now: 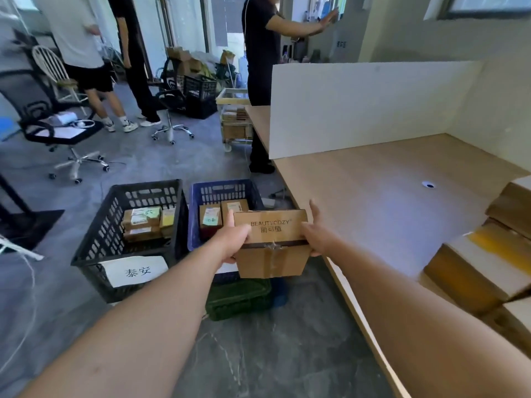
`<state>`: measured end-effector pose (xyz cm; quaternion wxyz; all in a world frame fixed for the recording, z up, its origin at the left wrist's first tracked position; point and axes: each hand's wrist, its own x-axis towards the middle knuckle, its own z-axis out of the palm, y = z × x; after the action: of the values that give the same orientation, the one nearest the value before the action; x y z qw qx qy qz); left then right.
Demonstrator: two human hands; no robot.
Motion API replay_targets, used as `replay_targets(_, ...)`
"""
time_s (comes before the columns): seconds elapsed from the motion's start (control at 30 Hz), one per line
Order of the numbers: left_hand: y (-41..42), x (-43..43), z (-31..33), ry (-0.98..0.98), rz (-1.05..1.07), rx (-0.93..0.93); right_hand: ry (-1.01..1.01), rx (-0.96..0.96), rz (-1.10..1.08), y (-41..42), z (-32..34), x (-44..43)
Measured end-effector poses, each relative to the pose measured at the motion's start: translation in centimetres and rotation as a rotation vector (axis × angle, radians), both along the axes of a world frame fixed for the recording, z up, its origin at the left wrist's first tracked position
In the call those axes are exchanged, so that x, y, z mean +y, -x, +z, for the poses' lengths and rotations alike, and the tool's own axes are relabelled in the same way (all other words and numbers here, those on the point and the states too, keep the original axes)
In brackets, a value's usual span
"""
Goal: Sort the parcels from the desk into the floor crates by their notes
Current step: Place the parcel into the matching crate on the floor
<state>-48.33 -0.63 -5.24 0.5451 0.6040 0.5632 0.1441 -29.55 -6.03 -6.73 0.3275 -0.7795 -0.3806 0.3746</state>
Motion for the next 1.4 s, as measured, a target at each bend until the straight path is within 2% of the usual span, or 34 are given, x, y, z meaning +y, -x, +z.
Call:
replay_targets(0.3,-0.9,7.3,0.4,-0.06,0.137,0.06,0.008,-0.033,0.275,-2.3,1.0,9.1)
replay_targets(0.63,3.2,12.9,-0.4,-0.063,0.388,0.037,-0.019,0.082,0.353,2.0,-0.2,18.1)
replay_targets(0.8,7.6,16.7,-2.2,-0.097,0.464,0.047,-0.076,-0.037,0.369,5.9,-0.7,22.0)
replay_targets(0.9,10.2,19.4,-3.1,-0.128,0.454,0.056,-0.071,-0.111,0.411,8.4,-1.0,24.4)
replay_targets(1.17,18.2,26.8,-2.6,-0.194,0.265,-0.035,-0.147,-0.206,0.628,15.4,0.5,31.9)
replay_targets(1.4,25.8,33.9,-2.1,-0.265,0.227,0.01,-0.039,-0.266,0.59,23.0,0.7,38.3)
